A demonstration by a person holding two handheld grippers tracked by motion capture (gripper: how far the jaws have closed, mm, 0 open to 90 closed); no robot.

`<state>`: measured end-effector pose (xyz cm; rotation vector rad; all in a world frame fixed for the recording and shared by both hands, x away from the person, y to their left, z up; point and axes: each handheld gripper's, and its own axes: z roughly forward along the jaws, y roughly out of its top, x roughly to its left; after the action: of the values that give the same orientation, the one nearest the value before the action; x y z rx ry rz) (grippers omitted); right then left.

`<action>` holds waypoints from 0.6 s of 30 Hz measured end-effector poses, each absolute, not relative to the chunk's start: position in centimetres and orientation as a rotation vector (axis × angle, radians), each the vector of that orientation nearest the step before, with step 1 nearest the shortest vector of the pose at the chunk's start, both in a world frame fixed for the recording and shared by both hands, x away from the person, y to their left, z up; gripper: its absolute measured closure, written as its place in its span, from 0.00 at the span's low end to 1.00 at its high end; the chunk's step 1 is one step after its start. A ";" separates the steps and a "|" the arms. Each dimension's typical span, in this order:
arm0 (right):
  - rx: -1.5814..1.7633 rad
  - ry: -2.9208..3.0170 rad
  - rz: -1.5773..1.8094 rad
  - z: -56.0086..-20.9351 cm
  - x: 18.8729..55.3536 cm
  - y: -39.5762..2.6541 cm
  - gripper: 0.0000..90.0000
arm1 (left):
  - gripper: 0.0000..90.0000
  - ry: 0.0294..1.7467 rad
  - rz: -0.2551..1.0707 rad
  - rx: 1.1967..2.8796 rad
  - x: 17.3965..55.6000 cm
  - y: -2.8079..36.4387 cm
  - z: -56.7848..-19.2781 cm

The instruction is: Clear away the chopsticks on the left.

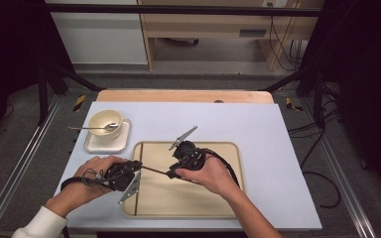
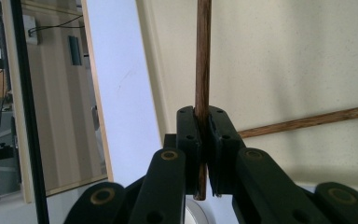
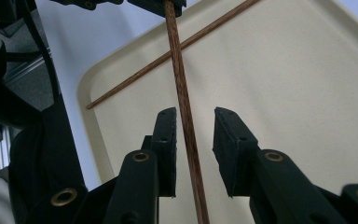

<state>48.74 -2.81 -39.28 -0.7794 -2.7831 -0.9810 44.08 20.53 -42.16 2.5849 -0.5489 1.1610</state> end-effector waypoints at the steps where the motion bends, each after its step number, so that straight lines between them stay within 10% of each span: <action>1: -0.782 -2.775 -0.974 -39.4 48.8 -2.7 0.80 | 0.94 -0.549 1.160 2.586 44.0 20.5 -42.2; 18: -0.729 -2.739 -0.909 -40.5 48.7 -1.2 0.94 | 0.94 -0.553 1.149 2.578 43.9 20.9 -42.5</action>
<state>48.72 -1.21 -40.46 -0.7286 -2.7388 -0.9089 43.91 20.86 -42.47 2.5776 -0.5535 1.1495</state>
